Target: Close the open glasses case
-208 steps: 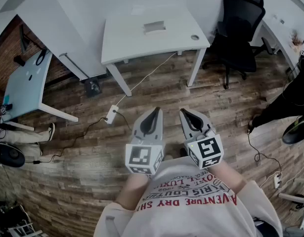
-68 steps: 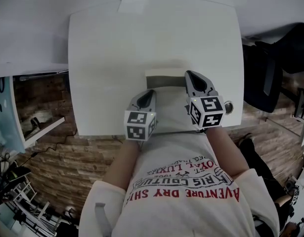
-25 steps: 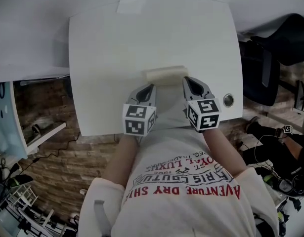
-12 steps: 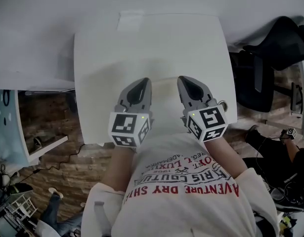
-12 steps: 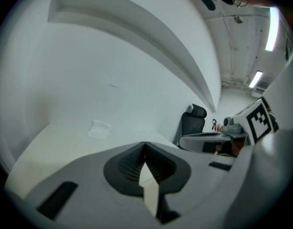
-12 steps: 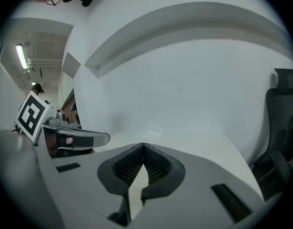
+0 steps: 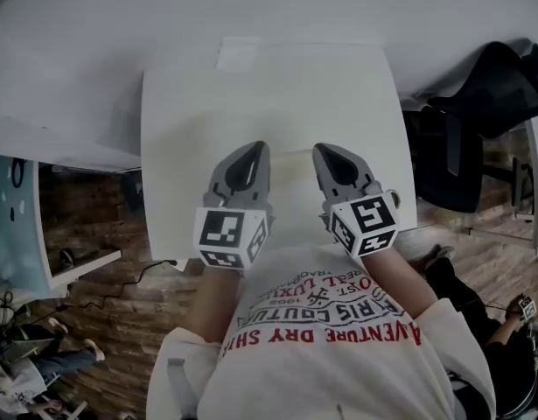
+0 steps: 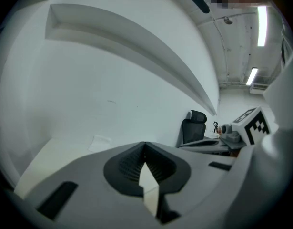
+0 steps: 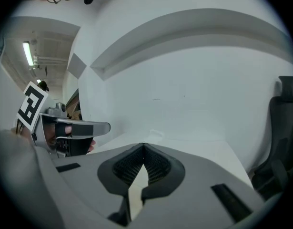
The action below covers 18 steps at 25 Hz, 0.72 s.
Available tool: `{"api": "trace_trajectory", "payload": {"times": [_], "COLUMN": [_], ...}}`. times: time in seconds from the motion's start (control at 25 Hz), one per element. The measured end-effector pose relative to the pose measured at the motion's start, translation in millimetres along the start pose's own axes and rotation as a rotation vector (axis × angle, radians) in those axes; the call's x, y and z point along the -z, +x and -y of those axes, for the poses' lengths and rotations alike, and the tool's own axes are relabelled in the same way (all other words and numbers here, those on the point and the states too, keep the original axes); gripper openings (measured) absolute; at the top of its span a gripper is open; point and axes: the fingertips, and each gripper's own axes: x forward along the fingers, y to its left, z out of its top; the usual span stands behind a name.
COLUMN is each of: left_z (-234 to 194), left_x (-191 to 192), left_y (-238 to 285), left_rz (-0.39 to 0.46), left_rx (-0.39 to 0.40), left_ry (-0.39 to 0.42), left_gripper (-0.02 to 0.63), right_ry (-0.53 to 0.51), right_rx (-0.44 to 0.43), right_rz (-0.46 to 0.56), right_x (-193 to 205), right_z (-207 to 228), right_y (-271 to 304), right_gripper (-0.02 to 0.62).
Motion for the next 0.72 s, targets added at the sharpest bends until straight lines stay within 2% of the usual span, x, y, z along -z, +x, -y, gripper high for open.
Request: {"api": "trace_trajectory", "payload": {"times": [0.72], "left_z": [8], "left_x": [17], "left_y": [-8], "left_rz": [-0.033], "left_rx": [-0.015], "left_ry": [-0.011], "left_gripper": [0.005], "right_ry": [-0.005], "right_rx": [-0.012], "right_rz": [0.010], "right_x": [5], "right_z": [-9], "right_y": [-12], "right_gripper": [0.012]}}
